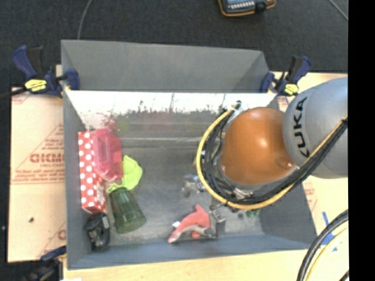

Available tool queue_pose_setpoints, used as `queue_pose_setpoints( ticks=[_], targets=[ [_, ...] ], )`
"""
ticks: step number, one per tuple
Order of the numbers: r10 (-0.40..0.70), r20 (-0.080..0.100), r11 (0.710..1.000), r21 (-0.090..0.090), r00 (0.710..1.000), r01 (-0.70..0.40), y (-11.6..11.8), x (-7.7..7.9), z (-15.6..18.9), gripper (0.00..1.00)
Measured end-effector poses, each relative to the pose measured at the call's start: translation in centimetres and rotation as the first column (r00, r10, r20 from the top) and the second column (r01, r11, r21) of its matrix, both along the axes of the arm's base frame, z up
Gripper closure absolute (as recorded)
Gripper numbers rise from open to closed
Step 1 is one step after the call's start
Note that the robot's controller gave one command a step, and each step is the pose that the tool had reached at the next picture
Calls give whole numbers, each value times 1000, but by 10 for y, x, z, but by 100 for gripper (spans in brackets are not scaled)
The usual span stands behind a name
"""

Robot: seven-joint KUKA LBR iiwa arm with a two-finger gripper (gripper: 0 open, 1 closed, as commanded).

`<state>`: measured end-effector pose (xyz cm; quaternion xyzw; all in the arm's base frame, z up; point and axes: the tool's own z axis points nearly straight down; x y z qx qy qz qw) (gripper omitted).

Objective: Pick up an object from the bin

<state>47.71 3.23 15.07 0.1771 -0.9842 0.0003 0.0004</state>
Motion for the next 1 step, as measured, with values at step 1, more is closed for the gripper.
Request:
queue_pose_setpoints(
  ticks=[1],
  targets=[
    [205, 0, 979, 1, 979, -205, 4, -4, -12, 0]
  ],
)
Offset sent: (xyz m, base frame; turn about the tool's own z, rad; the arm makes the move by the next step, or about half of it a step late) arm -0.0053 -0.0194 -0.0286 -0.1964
